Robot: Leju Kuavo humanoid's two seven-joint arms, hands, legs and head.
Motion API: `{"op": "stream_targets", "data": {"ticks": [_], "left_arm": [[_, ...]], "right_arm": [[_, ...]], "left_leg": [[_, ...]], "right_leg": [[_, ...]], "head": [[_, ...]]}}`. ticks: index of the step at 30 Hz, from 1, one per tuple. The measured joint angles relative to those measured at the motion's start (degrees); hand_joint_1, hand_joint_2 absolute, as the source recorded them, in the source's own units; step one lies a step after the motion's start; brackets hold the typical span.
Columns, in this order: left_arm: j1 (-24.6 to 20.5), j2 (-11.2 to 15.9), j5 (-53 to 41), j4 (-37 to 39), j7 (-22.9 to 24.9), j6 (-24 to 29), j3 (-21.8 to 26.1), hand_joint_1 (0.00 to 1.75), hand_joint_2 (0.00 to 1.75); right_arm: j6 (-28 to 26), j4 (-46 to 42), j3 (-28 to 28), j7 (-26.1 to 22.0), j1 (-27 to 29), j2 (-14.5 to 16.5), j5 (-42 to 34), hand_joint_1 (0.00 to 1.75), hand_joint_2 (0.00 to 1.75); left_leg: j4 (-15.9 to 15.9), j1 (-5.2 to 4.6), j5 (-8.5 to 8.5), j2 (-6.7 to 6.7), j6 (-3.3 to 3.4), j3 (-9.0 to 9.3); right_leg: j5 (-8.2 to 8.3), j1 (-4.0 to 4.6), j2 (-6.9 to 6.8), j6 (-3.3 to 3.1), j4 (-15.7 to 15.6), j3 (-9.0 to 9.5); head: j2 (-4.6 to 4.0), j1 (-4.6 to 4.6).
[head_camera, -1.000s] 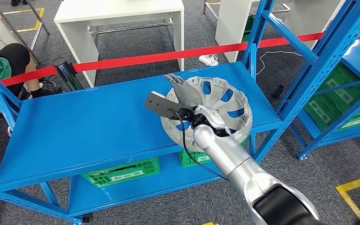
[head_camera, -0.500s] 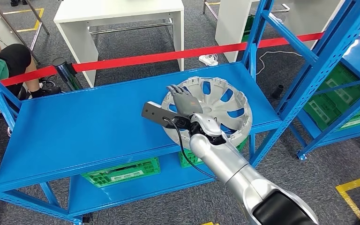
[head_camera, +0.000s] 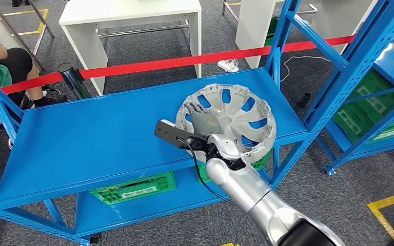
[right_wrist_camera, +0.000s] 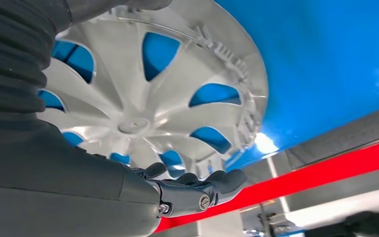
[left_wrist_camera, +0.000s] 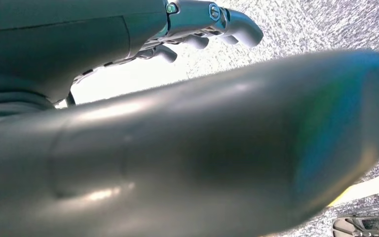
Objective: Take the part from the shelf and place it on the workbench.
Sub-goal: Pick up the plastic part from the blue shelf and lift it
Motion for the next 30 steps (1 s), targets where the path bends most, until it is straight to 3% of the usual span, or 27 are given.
{"op": "stream_targets", "data": {"ticks": [15,30], "left_arm": [[0.13,-0.19,-0.31,0.00,0.41,0.53,0.89,0.00,0.00],[0.17,-0.22,-0.39,0.00,0.32,0.61,0.92,0.00,0.00]], "right_arm": [[0.22,-2.79,-1.81,4.01,6.09,-0.04,3.57,0.00,1.75],[0.83,-2.85,-2.61,4.62,7.64,-0.04,4.49,0.00,1.75]], "left_leg": [[0.00,0.00,-0.05,0.00,-0.04,0.00],[0.00,0.00,-0.07,0.00,-0.02,0.00]], "right_leg": [[-0.03,0.00,0.00,0.01,0.00,0.00],[-0.04,0.00,0.01,0.01,-0.01,0.00]], "head": [[0.00,0.00],[0.00,0.01]]}}
